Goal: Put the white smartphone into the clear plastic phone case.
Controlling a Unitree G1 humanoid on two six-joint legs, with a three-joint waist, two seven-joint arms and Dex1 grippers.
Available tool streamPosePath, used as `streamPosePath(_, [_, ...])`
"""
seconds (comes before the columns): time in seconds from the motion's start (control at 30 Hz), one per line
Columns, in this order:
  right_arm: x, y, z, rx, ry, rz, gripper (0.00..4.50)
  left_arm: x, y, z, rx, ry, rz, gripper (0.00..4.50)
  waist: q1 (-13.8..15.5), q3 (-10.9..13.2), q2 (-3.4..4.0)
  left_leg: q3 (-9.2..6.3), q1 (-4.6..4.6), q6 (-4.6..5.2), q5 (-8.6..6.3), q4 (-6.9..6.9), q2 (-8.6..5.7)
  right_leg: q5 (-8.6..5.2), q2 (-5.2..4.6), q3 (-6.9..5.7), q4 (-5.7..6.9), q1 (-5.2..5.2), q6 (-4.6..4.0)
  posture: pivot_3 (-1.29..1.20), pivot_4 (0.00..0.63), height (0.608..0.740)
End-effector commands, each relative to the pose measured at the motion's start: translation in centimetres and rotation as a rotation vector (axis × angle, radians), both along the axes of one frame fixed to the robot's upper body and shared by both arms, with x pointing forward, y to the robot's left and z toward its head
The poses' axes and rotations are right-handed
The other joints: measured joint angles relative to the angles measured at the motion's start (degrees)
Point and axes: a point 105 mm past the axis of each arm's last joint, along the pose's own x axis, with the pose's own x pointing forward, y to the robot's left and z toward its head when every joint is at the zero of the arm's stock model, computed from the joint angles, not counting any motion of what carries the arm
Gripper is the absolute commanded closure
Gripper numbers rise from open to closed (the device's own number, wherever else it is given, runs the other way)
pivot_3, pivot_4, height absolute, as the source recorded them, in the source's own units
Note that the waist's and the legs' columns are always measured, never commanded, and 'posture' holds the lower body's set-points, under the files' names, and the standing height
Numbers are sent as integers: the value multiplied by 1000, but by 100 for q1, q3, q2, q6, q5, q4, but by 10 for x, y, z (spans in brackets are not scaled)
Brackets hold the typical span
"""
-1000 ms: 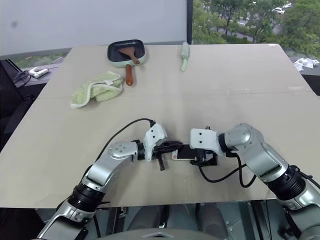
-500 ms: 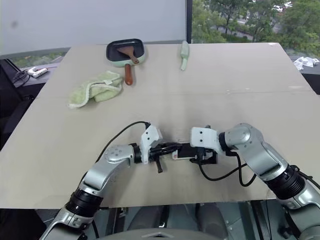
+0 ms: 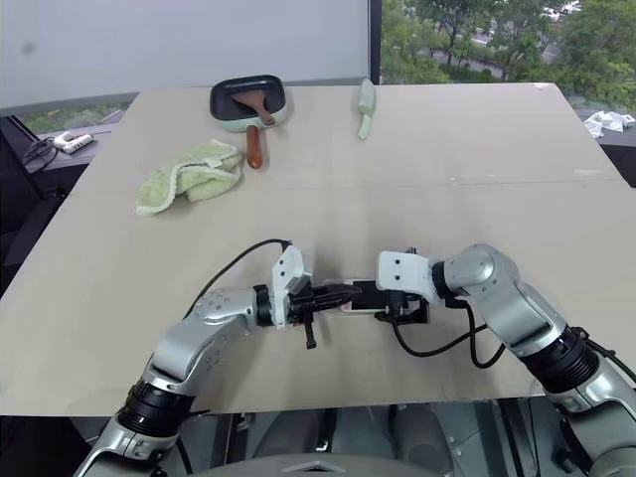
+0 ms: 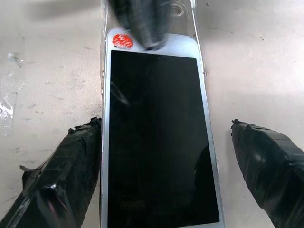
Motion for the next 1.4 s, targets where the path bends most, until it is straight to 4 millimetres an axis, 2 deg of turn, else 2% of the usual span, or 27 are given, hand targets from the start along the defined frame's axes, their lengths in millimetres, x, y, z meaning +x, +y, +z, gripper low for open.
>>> streamPosePath(0.03, [6,2,10,3,-59,6,48,-6,-5,3,2,-17,-35,4500,1,0,0,0,0,0,0,0,0,0,0,0,0,0,0,0,150,740])
streamPosePath(0.27, [8,2,11,4,-67,7,48,1,-3,-15,63,5,0,4500,1,2,0,0,0,0,0,-1,0,0,0,0,-2,0,0,0,150,740])
streamPosePath(0.47, [6,1,10,7,-64,4,48,8,-7,-12,6,15,31,4500,3,2,0,-1,0,0,0,-1,0,0,0,0,-3,1,0,0,150,740])
streamPosePath(0.7, [4,2,14,25,-61,6,48,12,-5,-25,41,55,64,4500,4,1,0,-2,0,0,0,-1,0,0,0,-1,-3,2,0,0,150,740])
streamPosePath(0.9, [-6,2,31,126,-10,-1,48,12,-2,-30,52,84,82,4500,9,1,0,-3,0,0,0,-1,0,0,-1,-1,-4,2,0,0,150,740])
streamPosePath(1.03, [-11,-14,55,227,47,-57,48,12,0,-31,62,83,85,4500,14,1,0,-5,0,0,0,-1,1,0,-2,-2,-5,3,0,0,150,740])
streamPosePath(1.07, [-9,-21,58,241,48,-83,430,12,0,-29,54,76,82,4500,14,1,0,-4,0,1,0,-1,1,0,-2,-2,-6,4,0,0,150,740])
streamPosePath(1.1, [-8,-27,60,250,62,-104,553,11,-1,-24,42,68,76,4500,14,2,0,-4,0,1,0,-1,1,0,-3,-2,-7,5,0,0,150,740])
streamPosePath(1.17, [-7,-42,55,226,83,-145,1269,10,-1,-13,11,47,65,4500,15,2,-1,-5,0,1,-1,-1,1,0,-2,-3,-10,6,0,0,150,740])
streamPosePath(1.27, [-2,-68,37,128,93,-217,2816,5,4,8,-31,5,48,4500,-6,8,2,-4,-4,1,-1,-8,5,-1,-2,-4,-18,3,-1,0,150,740])
streamPosePath(1.37, [5,-80,25,36,76,-236,4275,6,12,16,-3,-33,61,4500,-7,29,21,1,-9,1,-1,-9,6,0,-3,-1,-22,-4,0,0,150,740])
streamPosePath(1.4, [6,-82,23,17,70,-234,4396,6,15,18,1,-40,68,4500,-7,32,22,4,-9,1,-1,-9,6,0,-3,1,-23,-4,0,0,150,740])
